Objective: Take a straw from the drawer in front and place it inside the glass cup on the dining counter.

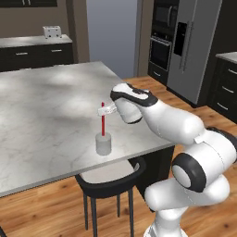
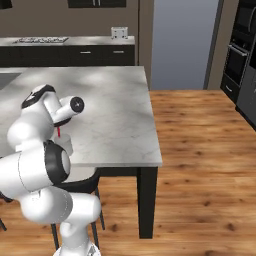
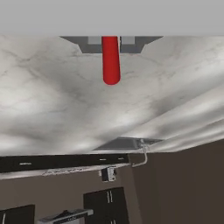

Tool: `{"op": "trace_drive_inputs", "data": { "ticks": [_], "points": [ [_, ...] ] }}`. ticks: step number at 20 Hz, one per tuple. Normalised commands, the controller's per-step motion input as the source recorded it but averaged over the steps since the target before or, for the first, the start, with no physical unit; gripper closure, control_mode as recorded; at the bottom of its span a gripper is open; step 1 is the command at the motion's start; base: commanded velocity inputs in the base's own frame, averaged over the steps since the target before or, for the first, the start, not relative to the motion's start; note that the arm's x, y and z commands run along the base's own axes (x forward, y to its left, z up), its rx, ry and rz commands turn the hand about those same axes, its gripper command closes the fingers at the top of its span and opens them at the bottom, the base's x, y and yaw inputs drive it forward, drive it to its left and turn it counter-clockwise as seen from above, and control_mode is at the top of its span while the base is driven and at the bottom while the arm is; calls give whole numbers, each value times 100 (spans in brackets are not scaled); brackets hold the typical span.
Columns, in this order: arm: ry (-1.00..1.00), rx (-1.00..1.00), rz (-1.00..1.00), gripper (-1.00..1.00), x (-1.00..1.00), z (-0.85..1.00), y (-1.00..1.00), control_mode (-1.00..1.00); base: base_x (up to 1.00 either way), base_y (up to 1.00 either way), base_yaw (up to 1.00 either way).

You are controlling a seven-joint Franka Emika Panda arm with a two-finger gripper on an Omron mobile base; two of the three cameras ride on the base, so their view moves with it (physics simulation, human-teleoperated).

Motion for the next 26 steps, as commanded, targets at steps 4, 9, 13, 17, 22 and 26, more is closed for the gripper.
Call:
{"op": "trace_drive_inputs", "data": {
  "ticks": [4,9,13,17,22,26],
  "points": [
    [-2,0,10,100,6,-18,0,-100,0,0,0],
    [0,0,8,100,17,-16,0,-100,0,0,0],
    [0,0,7,100,21,-17,0,-100,0,0,0],
    [0,0,7,100,18,-18,0,-100,0,0,0],
    [0,0,8,100,11,-19,0,-100,0,0,0],
    [-1,0,7,100,14,-17,0,-100,0,0,0]
  ]
}}
